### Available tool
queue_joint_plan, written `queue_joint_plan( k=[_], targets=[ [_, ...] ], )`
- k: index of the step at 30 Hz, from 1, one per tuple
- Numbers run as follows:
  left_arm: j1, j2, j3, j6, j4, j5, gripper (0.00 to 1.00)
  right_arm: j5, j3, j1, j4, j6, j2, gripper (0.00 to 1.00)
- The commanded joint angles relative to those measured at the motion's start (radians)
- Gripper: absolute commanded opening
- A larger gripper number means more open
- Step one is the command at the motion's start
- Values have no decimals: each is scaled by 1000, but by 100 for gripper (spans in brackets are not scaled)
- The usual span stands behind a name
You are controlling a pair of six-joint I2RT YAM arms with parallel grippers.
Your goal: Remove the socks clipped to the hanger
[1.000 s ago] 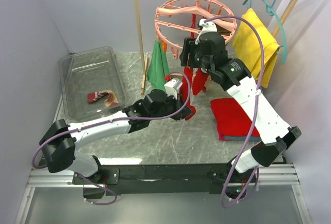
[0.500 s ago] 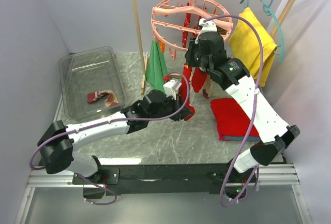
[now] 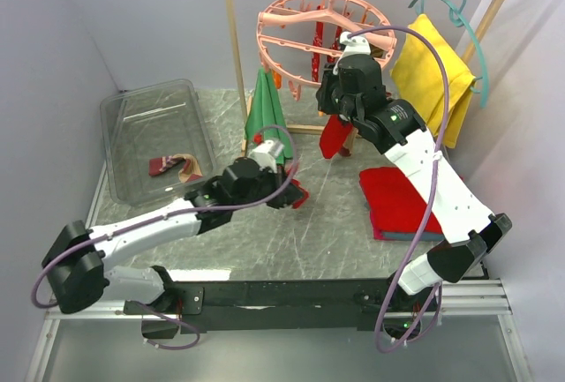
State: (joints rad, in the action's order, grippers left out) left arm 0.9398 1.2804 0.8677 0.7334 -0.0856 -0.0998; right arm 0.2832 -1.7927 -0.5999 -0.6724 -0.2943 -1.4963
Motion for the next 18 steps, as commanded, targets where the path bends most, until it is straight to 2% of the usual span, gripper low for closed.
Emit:
queue_joint_plan(
  k=[1, 4, 8, 10, 11, 13, 14, 18],
  targets=[
    [-84, -104, -44, 37, 68, 20, 1, 11, 4, -6, 45, 6, 11, 0],
    [-182, -179, -50, 46, 200, 48, 1, 8, 15, -6, 48, 4, 21, 0],
    [-422, -292, -23, 23, 377, 72, 1, 2, 35, -6, 57, 3, 34, 0],
    [-492, -334, -9, 3, 443, 97, 2, -1, 44, -6, 63, 1, 45, 0],
    [-559, -367, 4, -2, 490, 150, 4, -4, 46, -6, 62, 1, 47, 0],
    [-626, -388, 13, -17, 515, 160, 9, -10, 55, -6, 69, -3, 54, 0],
    [-697, -391, 22, -20, 526, 150, 9, -16, 58, -6, 74, -3, 57, 0],
    [-832, -343, 40, -25, 506, 13, 8, -27, 65, -6, 77, -5, 62, 0]
  ],
)
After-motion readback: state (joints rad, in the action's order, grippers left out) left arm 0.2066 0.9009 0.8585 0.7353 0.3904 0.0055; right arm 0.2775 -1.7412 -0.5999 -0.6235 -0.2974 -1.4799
